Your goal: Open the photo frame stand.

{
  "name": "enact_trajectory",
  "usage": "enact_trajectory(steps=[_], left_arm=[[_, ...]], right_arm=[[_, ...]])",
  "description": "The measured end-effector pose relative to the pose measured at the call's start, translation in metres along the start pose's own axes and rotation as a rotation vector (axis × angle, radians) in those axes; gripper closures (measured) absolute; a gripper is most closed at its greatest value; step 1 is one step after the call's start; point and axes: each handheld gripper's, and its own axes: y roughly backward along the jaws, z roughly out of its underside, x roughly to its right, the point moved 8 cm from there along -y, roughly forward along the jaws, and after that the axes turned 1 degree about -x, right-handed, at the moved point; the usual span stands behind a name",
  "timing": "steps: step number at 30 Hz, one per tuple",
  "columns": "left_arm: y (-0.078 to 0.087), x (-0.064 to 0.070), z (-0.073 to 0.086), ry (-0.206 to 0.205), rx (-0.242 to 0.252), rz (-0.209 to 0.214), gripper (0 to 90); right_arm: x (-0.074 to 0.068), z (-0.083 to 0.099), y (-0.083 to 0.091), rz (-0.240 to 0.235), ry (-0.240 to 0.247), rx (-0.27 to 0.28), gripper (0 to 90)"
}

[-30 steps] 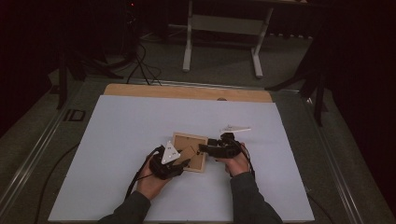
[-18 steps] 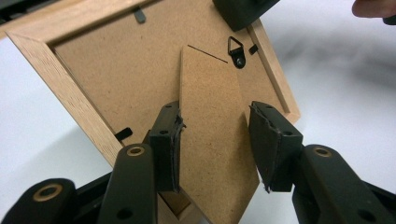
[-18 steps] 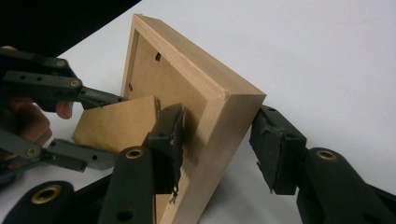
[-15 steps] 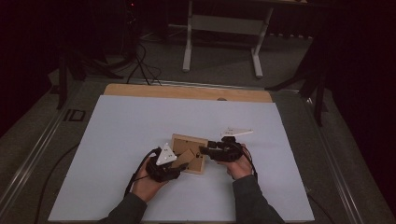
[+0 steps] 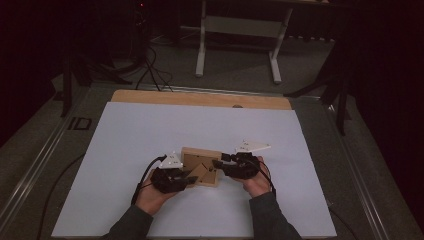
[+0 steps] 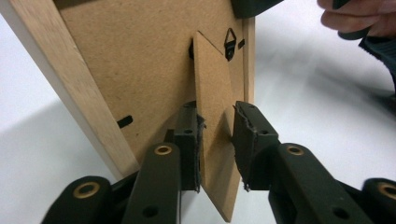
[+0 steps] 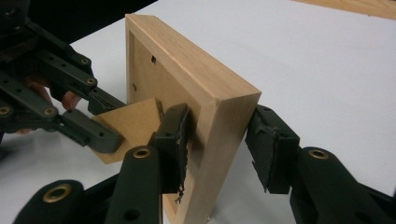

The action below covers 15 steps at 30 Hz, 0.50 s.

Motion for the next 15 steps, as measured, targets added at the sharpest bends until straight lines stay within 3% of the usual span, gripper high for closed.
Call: enact_trajectory(steps=[8,15], left_arm=[[-0.001,-0.002,0.001,-0.002,-0.005,-0.024,75.5],[-0.006,-0.011,0.0,-0.022,-0.022,-0.097,76.0]], right_arm=[[-0.004,-0.002,0.0,0.024,0.036,0.01,58.1],[-0.006,-0.009,-0.002,0.03,0.061,0.029,58.0]])
